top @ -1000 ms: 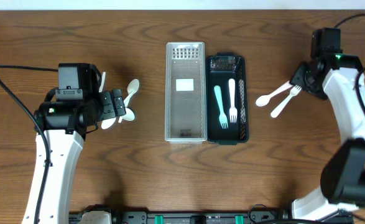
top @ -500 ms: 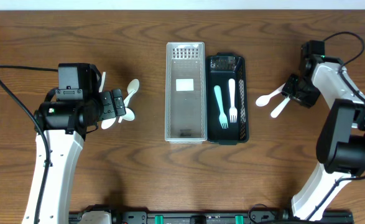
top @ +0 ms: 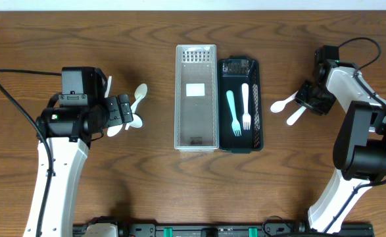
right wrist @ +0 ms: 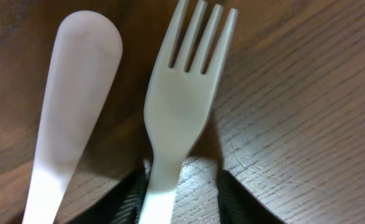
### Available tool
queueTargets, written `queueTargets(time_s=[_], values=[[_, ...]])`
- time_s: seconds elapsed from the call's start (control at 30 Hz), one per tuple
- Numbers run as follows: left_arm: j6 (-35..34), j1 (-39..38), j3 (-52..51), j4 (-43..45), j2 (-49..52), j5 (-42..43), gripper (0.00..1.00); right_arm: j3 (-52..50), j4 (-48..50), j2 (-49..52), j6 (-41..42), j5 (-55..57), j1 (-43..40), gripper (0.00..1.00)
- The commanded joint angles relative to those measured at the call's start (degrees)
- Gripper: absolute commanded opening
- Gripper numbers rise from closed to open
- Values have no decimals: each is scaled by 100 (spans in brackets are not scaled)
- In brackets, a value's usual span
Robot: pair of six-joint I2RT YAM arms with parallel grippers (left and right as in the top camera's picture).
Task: Pack container
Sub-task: 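Grasp the second white fork with the right gripper, then place the white fork into the green tray with right gripper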
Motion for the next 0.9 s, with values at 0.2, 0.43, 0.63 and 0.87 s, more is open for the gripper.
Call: queueTargets(time_s=[0.2, 0.43, 0.63, 0.87], values=[[-52, 26, 114, -17, 0, -26, 98, -221, -26, 42, 118, 81, 50, 18], [-52, 26, 114, -17, 0, -26, 98, -221, -111, -962, 101, 199, 81, 10], [-52, 26, 114, -17, 0, -26, 98, -216, -46, -2476, -229, -170, 577, 4], [-52, 26, 114, -17, 0, -26, 98, -216, 267, -3316, -306, -164, 1991, 1]])
